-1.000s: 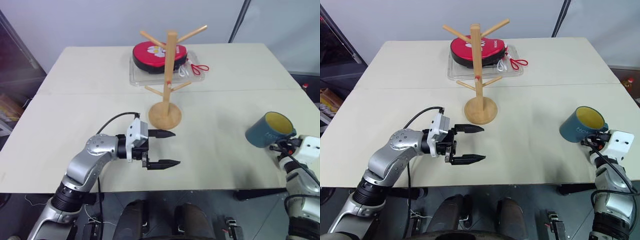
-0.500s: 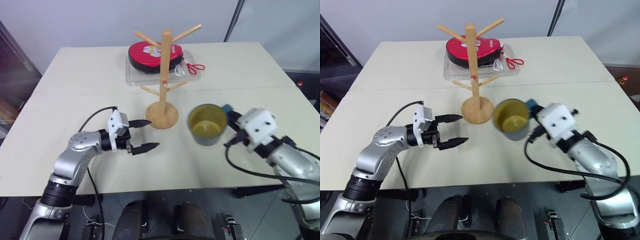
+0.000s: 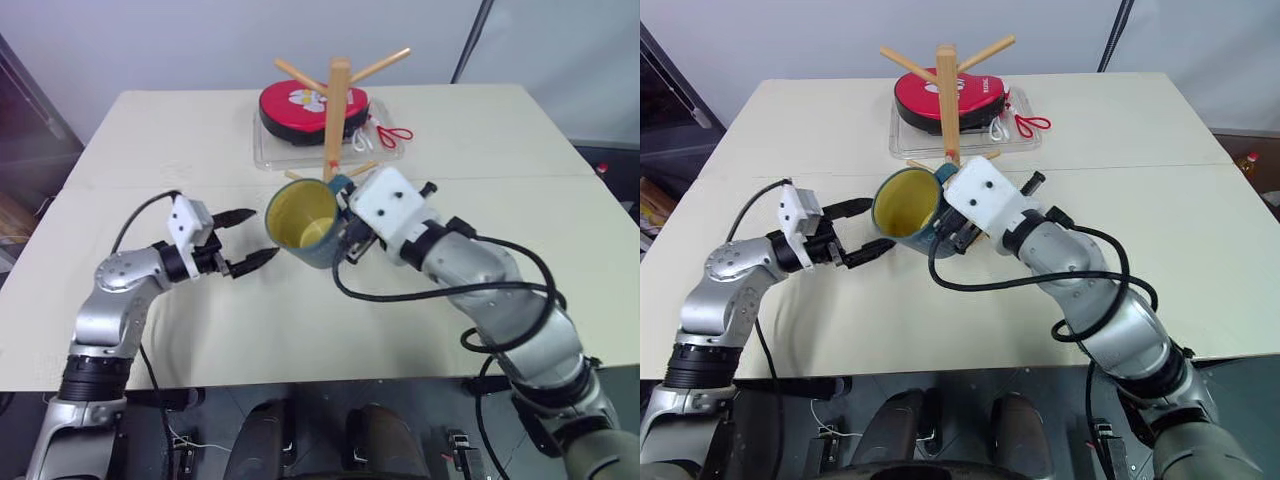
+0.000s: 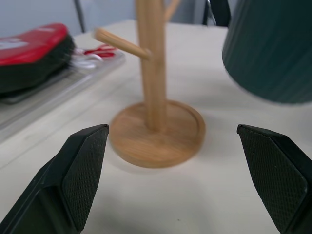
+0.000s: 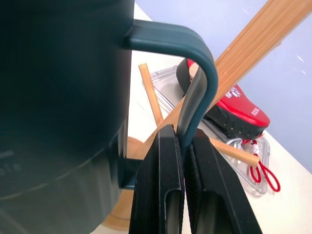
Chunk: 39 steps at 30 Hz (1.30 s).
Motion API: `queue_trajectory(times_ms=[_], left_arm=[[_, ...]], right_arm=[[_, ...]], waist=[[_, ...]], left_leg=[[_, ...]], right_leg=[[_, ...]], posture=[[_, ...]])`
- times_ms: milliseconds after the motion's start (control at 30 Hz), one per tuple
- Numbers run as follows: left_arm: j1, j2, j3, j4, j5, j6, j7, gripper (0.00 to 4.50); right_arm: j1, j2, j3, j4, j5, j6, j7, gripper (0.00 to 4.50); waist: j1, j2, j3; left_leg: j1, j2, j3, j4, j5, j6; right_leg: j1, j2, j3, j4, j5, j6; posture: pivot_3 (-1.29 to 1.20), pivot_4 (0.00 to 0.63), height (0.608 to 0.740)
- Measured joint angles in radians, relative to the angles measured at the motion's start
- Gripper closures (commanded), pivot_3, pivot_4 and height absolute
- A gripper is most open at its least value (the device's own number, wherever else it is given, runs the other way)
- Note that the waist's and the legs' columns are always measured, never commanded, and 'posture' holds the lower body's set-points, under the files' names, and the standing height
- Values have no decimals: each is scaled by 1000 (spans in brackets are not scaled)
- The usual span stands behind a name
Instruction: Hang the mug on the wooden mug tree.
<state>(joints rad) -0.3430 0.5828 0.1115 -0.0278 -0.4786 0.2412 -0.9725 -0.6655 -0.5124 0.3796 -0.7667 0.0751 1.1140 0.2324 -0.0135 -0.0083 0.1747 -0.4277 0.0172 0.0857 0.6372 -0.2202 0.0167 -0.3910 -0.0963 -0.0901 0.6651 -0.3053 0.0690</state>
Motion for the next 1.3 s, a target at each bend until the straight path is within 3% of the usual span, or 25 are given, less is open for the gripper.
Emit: queue_trajectory(times_ms=[500, 900, 1000, 1133, 1300], left_arm=[[43, 94, 72, -135, -161, 172, -48, 0], [26, 96, 82, -172, -167, 184, -26, 0], [26, 95, 82, -172, -167, 184, -24, 0], [25, 93, 82, -171, -166, 182, -22, 0], [14, 84, 82, -168, -166, 178, -19, 0]], right_arm=[[-133, 72, 38, 149, -76, 42, -10, 4470], [-143, 90, 46, 231, -107, 35, 11, 4470], [-143, 93, 48, 240, -115, 29, 17, 3507], [-147, 91, 49, 243, -137, 23, 20, 1505], [-147, 44, 46, 217, -149, 5, 53, 1505]], waist=[[-3, 0, 0], [-4, 0, 0], [-4, 0, 0], [-4, 0, 0], [-3, 0, 0]], left_leg=[[0, 0, 0, 0, 0, 0], [0, 0, 1, -1, 0, 0], [0, 0, 1, -1, 0, 0], [0, 0, 1, -1, 0, 0], [0, 0, 1, -1, 0, 0]], right_leg=[[0, 0, 0, 0, 0, 0], [-1, 0, 0, 0, 0, 0], [0, 0, 0, 0, 0, 0], [-1, 0, 0, 0, 0, 0], [-1, 0, 0, 0, 0, 0]], posture=[[0, 150, 740], [0, 150, 740], [0, 150, 740], [0, 150, 740], [0, 150, 740]])
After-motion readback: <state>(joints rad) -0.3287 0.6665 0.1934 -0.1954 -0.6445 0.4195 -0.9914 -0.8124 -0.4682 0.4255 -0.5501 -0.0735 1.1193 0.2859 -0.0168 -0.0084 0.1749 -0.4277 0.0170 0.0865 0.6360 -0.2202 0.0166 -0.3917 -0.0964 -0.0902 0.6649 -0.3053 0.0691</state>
